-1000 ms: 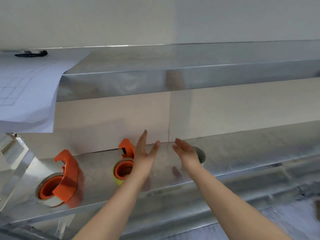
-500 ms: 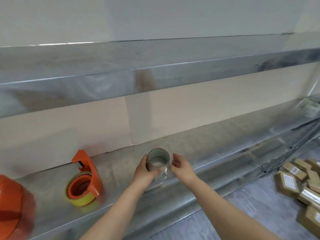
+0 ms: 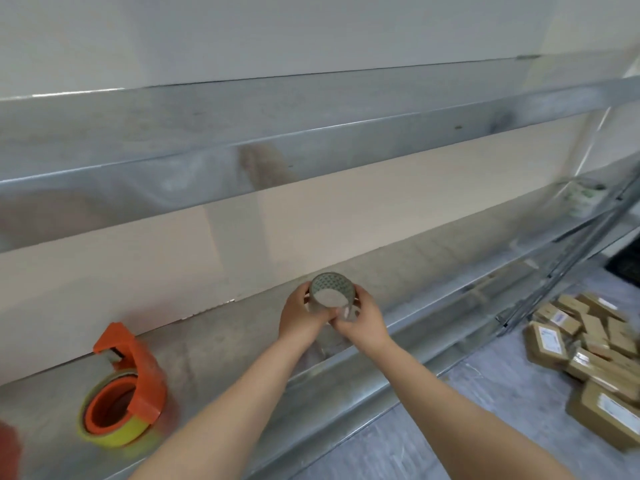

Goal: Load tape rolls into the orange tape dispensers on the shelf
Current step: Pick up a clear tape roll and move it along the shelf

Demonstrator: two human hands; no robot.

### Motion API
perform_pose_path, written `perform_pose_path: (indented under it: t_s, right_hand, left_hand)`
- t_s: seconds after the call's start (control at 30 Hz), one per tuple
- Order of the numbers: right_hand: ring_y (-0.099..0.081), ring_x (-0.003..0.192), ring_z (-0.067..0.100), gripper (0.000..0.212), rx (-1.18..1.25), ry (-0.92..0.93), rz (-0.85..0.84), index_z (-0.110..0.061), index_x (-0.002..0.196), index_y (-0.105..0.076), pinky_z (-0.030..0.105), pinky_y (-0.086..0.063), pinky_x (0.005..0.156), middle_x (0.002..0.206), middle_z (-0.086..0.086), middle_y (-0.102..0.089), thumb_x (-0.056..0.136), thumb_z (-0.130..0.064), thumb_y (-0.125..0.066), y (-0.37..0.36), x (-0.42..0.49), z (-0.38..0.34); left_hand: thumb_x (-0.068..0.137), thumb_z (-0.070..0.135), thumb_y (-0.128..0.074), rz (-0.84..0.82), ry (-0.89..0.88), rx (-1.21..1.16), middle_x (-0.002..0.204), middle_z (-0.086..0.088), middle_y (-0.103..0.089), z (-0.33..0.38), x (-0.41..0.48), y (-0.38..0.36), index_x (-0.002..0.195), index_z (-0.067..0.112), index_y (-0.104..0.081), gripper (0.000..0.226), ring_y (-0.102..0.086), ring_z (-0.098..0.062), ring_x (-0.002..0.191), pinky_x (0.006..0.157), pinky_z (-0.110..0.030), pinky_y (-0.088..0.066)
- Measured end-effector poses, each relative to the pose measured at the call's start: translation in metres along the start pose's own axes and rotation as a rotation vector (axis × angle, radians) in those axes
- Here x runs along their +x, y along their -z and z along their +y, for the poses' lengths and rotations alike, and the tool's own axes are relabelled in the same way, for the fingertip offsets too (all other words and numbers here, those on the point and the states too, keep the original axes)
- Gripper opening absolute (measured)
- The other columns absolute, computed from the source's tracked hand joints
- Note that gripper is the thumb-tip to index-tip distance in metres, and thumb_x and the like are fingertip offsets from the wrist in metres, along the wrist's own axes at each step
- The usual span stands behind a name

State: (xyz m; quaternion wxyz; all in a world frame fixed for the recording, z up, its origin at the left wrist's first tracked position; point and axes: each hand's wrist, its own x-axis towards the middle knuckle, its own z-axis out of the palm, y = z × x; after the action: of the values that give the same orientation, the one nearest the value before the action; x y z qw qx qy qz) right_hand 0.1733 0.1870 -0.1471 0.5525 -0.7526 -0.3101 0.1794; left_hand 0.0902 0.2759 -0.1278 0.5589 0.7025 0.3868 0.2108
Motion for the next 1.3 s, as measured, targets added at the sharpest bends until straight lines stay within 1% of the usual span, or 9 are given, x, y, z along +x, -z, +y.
perform_pose_path:
  t_s: [0.13,0.2,0.27,0.43,0.5,0.6,0.87,1.03,1.3]
  right_hand:
    - [-0.057,0.085,-0.006,0.046,-0.011,0.001,0.119,-0.018,0.108,-0.054,-0.001,-0.043,0.068,0.096,-0.008,-0.06,0.067,-0.007,-0.07,0.048,0.019,-0.004]
    - [-0.058,0.091,0.001,0.048,-0.02,-0.003,0.157,-0.014,0.111,-0.054,0.011,-0.048,0.078,0.101,-0.003,-0.061,0.066,-0.009,-0.07,0.074,0.027,-0.003]
    - [-0.056,0.101,0.011,0.053,-0.052,-0.015,0.19,-0.013,0.117,-0.053,0.019,-0.045,0.085,0.109,0.002,-0.059,0.066,-0.01,-0.07,0.103,0.033,0.0]
    - [-0.046,0.103,0.01,0.056,-0.115,-0.009,0.256,-0.015,0.119,-0.051,0.004,-0.035,0.078,0.112,0.002,-0.052,0.067,-0.01,-0.072,0.186,0.049,0.015]
    - [-0.046,0.104,0.009,0.057,-0.14,-0.024,0.284,-0.016,0.12,-0.051,0.017,-0.039,0.088,0.117,0.005,-0.051,0.067,-0.015,-0.073,0.224,0.054,0.024]
    - [-0.049,0.112,0.018,0.056,-0.182,-0.005,0.326,-0.017,0.117,-0.051,0.034,-0.044,0.097,0.12,0.008,-0.054,0.068,-0.021,-0.076,0.28,0.06,0.038]
    - [-0.055,0.11,0.014,0.054,-0.182,-0.006,0.402,-0.021,0.113,-0.051,0.019,-0.044,0.089,0.109,-0.009,-0.058,0.067,-0.019,-0.078,0.393,0.063,0.073]
    - [-0.054,0.113,0.014,0.062,-0.174,-0.037,0.438,-0.016,0.122,-0.05,0.037,-0.043,0.101,0.12,0.0,-0.06,0.067,-0.022,-0.078,0.431,0.083,0.087]
    - [-0.054,0.113,0.015,0.061,-0.198,-0.046,0.45,-0.017,0.122,-0.05,0.032,-0.043,0.098,0.121,0.0,-0.059,0.068,-0.022,-0.077,0.486,0.142,0.126]
  left_hand:
    - [0.058,0.019,-0.08,-0.068,-0.074,0.018,0.099,0.008,-0.061,0.038,0.016,-0.042,0.098,0.03,-0.055,0.048,-0.057,-0.011,0.091,0.074,-0.02,-0.046]
    - [0.06,0.017,-0.08,-0.106,-0.113,-0.016,0.093,0.011,-0.06,0.054,0.019,-0.065,0.098,0.029,-0.055,0.047,-0.055,-0.006,0.085,0.065,-0.012,-0.041]
    - [0.063,0.017,-0.08,-0.149,-0.15,-0.019,0.095,0.01,-0.06,0.068,0.021,-0.091,0.106,0.023,-0.057,0.049,-0.055,-0.007,0.089,0.069,-0.015,-0.041]
    - [0.066,0.019,-0.08,-0.295,-0.259,0.009,0.102,0.006,-0.06,0.108,0.031,-0.16,0.112,0.017,-0.058,0.052,-0.055,-0.009,0.093,0.073,-0.017,-0.043]
    - [0.067,0.014,-0.079,-0.347,-0.29,-0.009,0.104,0.004,-0.059,0.122,0.036,-0.194,0.114,0.015,-0.057,0.051,-0.055,-0.009,0.093,0.072,-0.014,-0.044]
    - [0.068,0.011,-0.079,-0.384,-0.304,-0.022,0.112,-0.001,-0.061,0.137,0.04,-0.248,0.119,0.009,-0.056,0.056,-0.056,-0.015,0.103,0.087,-0.024,-0.044]
    - [0.064,0.012,-0.082,-0.426,-0.269,-0.077,0.121,-0.01,-0.062,0.162,0.044,-0.376,0.12,0.009,-0.056,0.061,-0.057,-0.023,0.111,0.098,-0.038,-0.046]
    - [0.064,0.011,-0.082,-0.456,-0.273,-0.098,0.122,-0.009,-0.062,0.177,0.061,-0.422,0.122,0.01,-0.056,0.064,-0.057,-0.022,0.112,0.099,-0.042,-0.046]
    - [0.066,0.013,-0.081,-0.511,-0.333,-0.047,0.119,-0.004,-0.062,0.193,0.116,-0.494,0.12,0.01,-0.057,0.06,-0.056,-0.016,0.108,0.085,-0.022,-0.042]
